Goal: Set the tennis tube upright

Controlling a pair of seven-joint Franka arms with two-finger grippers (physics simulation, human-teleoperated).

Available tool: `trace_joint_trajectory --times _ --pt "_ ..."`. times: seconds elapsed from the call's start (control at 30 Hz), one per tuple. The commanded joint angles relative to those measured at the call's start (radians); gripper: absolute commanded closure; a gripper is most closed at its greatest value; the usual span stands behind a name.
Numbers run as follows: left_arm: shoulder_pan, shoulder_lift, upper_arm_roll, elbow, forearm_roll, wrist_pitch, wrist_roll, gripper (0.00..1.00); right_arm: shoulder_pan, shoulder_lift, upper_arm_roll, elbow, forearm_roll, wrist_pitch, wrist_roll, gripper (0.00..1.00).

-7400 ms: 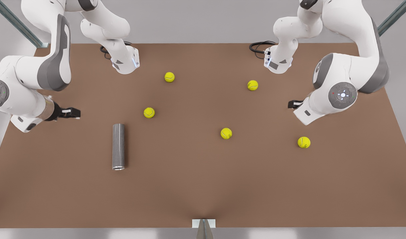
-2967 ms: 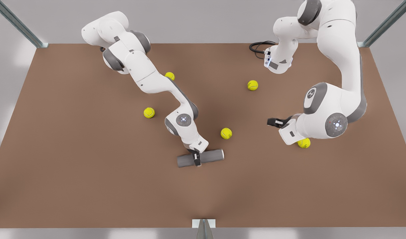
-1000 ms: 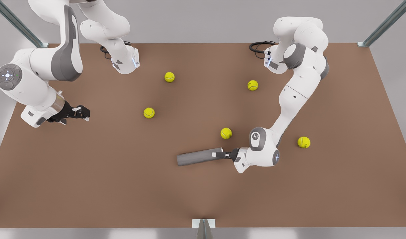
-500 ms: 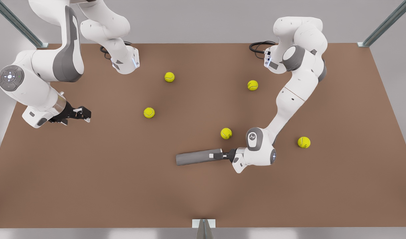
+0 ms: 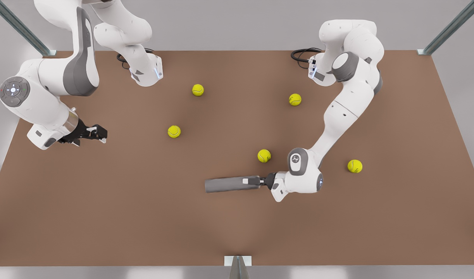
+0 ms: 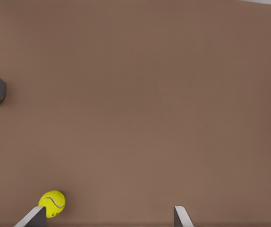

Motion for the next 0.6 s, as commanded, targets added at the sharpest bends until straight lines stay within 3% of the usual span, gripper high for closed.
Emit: trace_joint_trajectory --times 0.0,0.23,0.3,0.33,0.4,0.5,0.57 --pt "0.008 -0.006 -0.013 0.001 0.002 -0.005 -0.041 0.00 0.000 -0.001 -0.001 -0.002 0.001 0.004 0.011 0.00" --pt "0.014 -0.038 -0.034 -0.001 0.013 -0.021 -0.067 0.00 0.000 0.002 -0.001 -0.002 0.001 0.007 0.011 0.00" --pt "0.024 -0.053 -0.039 -0.001 0.013 -0.021 -0.073 0.06 0.000 0.005 -0.001 -0.002 0.001 0.010 0.009 0.00" --pt "0.027 -0.053 -0.045 -0.001 0.014 -0.021 -0.076 0.13 -0.001 0.005 -0.001 -0.002 0.001 0.012 0.011 0.00" --pt "0.027 -0.053 -0.047 -0.003 0.013 -0.021 -0.085 0.44 0.000 0.005 -0.001 -0.011 0.001 0.019 0.011 0.00" --pt "0.025 -0.053 -0.057 -0.003 0.014 -0.021 -0.119 0.55 -0.001 0.005 -0.001 -0.023 0.001 0.033 0.011 0.00" --pt "0.025 -0.053 -0.061 -0.003 0.014 -0.021 -0.123 0.56 -0.001 0.004 -0.001 -0.029 0.002 0.035 0.011 0.00"
